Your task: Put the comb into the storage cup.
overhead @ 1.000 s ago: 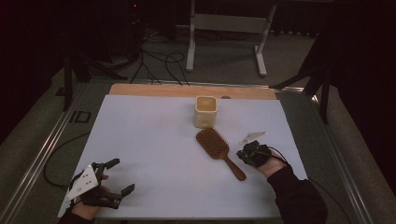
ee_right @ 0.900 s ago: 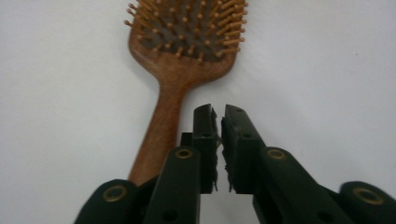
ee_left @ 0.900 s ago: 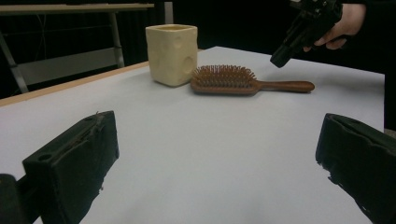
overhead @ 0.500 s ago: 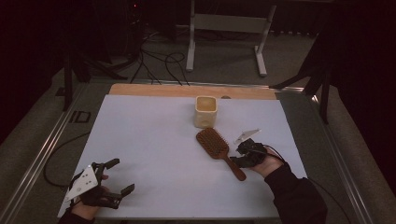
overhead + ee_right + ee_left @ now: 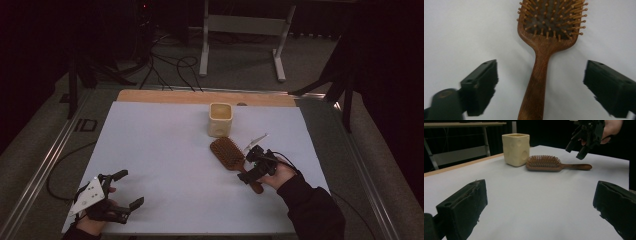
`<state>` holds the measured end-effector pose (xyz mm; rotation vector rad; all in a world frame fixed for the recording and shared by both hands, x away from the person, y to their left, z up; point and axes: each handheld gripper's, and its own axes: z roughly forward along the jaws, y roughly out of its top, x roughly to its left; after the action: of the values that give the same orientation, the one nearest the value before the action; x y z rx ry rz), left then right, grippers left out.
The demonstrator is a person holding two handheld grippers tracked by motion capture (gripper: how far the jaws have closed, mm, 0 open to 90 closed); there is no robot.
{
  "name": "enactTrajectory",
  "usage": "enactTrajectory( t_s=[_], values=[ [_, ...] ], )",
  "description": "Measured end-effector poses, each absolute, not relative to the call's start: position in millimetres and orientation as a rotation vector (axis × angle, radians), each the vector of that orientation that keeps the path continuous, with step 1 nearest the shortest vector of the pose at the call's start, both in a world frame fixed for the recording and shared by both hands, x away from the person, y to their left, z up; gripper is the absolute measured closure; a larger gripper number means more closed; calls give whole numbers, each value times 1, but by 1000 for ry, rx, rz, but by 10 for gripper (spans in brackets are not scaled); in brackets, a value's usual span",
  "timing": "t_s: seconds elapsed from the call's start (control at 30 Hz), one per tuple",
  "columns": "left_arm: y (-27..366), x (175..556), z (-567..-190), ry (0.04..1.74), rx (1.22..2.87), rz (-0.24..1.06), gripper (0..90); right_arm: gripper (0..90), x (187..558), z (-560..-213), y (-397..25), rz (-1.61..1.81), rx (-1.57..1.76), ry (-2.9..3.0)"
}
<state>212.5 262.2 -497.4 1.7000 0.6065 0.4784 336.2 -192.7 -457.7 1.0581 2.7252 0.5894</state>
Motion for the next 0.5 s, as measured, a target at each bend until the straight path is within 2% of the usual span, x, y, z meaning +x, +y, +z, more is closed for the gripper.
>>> enactTrajectory(
  t_s=[0.17,0.23,0.5],
  values=[
    [262,213,-497,605,1702,477,1,94,342,-460,-190,579,1126,2703],
    [262,213,-498,604,1703,477,1,140,345,-462,-189,565,1171,2725],
    [262,212,-497,604,1702,476,1,136,352,-473,-183,480,1188,2734]
  ],
)
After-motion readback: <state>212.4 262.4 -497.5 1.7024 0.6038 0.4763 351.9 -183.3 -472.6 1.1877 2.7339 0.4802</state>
